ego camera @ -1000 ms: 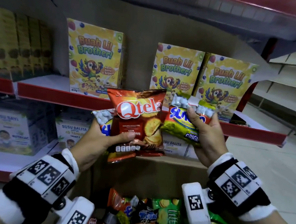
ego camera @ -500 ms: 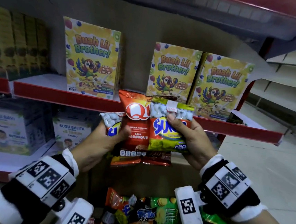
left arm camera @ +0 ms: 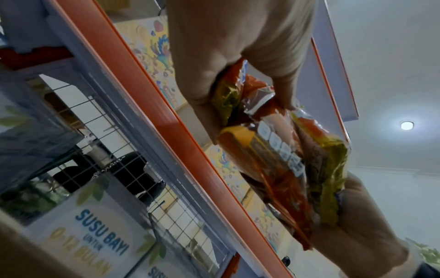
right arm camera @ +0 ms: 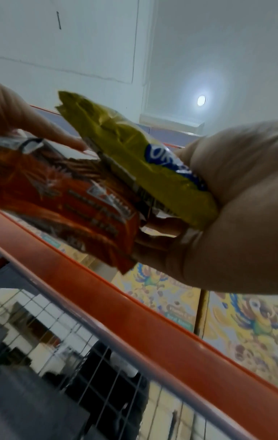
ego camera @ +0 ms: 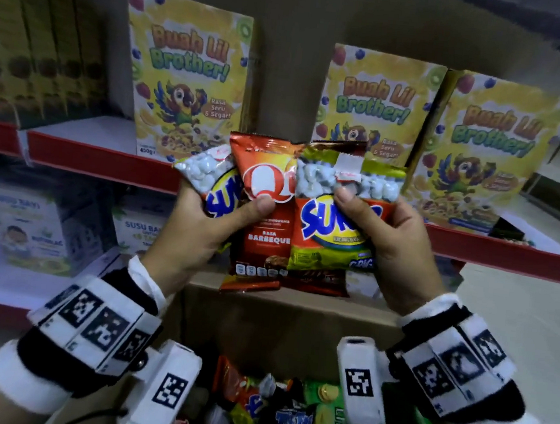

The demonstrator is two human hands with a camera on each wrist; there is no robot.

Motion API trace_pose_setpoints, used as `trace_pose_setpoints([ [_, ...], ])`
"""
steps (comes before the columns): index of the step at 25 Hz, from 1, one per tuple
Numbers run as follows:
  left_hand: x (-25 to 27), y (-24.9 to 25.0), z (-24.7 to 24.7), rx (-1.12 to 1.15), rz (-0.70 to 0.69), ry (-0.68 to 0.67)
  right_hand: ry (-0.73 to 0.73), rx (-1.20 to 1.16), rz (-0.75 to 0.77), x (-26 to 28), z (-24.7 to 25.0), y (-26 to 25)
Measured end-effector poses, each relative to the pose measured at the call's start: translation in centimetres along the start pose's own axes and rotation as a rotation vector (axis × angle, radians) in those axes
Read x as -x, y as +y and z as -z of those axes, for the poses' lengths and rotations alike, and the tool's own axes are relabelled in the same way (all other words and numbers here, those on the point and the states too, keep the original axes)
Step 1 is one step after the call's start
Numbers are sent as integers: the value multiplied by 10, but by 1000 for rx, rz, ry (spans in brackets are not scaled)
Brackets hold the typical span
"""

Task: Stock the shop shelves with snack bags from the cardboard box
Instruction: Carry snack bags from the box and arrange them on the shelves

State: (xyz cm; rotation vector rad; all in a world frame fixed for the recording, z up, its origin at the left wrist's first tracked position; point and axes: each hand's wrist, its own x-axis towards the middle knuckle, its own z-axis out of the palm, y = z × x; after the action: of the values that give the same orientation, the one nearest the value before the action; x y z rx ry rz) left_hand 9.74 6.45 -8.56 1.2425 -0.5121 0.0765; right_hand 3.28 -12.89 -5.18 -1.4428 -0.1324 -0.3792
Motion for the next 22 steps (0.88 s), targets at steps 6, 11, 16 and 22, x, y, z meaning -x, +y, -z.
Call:
trace_pose_setpoints([
  [6,-28,6,7,-86,12,53,21,18,35,-17,-9,-13],
  [11,-47,69,11,-97,141,146,-28,38,-87,-47,-43,-76],
  [16,-59,168,2,-108,163,202,-87,-6,-170,-63,-66,-175],
  [22,-93,326,-45,-56,142,280,-167,12,-188,-104,-89,-351],
])
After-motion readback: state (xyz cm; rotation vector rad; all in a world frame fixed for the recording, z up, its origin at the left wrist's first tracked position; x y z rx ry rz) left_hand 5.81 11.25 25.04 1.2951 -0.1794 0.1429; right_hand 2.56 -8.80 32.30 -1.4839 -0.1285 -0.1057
